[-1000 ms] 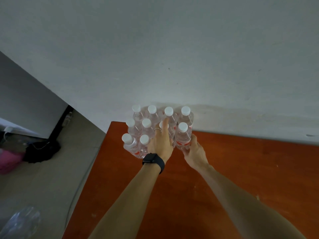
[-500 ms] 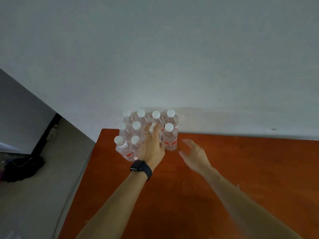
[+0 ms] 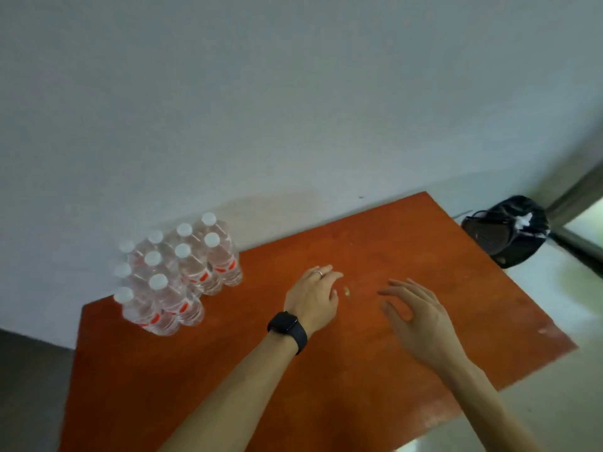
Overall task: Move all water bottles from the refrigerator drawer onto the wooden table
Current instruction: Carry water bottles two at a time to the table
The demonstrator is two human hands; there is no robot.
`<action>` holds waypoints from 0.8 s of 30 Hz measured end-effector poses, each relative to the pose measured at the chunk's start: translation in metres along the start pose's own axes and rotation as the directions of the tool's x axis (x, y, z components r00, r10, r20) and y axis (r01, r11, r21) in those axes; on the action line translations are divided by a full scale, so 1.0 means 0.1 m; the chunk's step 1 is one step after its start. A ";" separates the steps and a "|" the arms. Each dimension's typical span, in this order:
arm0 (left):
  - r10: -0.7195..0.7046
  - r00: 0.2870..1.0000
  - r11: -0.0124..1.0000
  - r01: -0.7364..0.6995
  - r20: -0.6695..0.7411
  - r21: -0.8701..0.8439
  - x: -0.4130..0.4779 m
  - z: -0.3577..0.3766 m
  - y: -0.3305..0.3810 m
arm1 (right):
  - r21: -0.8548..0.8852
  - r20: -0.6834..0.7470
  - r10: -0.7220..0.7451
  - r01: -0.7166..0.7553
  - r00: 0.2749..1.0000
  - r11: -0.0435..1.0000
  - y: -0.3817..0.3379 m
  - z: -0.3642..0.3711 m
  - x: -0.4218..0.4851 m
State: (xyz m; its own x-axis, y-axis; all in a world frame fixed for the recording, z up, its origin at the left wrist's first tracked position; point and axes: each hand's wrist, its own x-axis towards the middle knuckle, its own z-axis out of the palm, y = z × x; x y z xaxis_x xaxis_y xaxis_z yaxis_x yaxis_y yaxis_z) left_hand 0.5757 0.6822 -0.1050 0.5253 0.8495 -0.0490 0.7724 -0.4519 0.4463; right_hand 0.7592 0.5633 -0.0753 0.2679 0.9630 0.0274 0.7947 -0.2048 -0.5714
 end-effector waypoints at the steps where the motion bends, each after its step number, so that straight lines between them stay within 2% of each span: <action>1: 0.053 0.998 0.999 -0.053 0.029 0.002 0.03 0.09 0.19 | -0.017 -0.031 0.041 -0.042 0.999 0.999 0.14 -0.13 -0.15; 5: 0.274 0.951 0.961 -0.278 0.146 0.007 0.08 0.47 1.14 | -0.053 -0.200 0.240 -0.255 0.950 0.965 0.74 -0.68 -0.88; 11: 0.546 0.803 0.825 -0.565 0.240 0.009 -0.29 1.08 2.93 | 0.032 -0.437 0.480 -0.520 0.761 0.854 1.58 -1.54 -2.28; 15: 0.703 0.662 0.698 -0.713 0.262 -0.071 -0.87 1.52 4.23 | 0.129 -0.555 0.555 -0.596 0.619 0.793 2.16 -2.10 -3.47; 18: 0.801 0.533 0.579 -0.806 0.274 -0.122 -1.37 1.81 5.21 | 0.196 -0.649 0.594 -0.650 0.476 0.734 2.56 -2.47 -4.33; 21: 0.862 0.431 0.480 -0.863 0.268 -0.155 -1.79 2.07 6.09 | 0.236 -0.718 0.602 -0.692 0.349 0.682 2.88 -2.84 -5.04; 24: 0.908 0.333 0.386 -0.901 0.253 -0.200 -2.09 2.32 6.86 | 0.282 -0.750 0.611 -0.712 0.254 0.642 3.14 -3.19 -5.59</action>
State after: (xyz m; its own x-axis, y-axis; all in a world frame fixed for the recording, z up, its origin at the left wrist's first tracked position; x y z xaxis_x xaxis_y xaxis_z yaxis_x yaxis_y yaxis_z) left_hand 1.0787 0.1320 0.0034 0.9670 -0.1965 0.1625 -0.2462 -0.8850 0.3952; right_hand 1.0326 -0.0955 -0.0087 0.9618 -0.0121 0.2734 0.1660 -0.7684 -0.6181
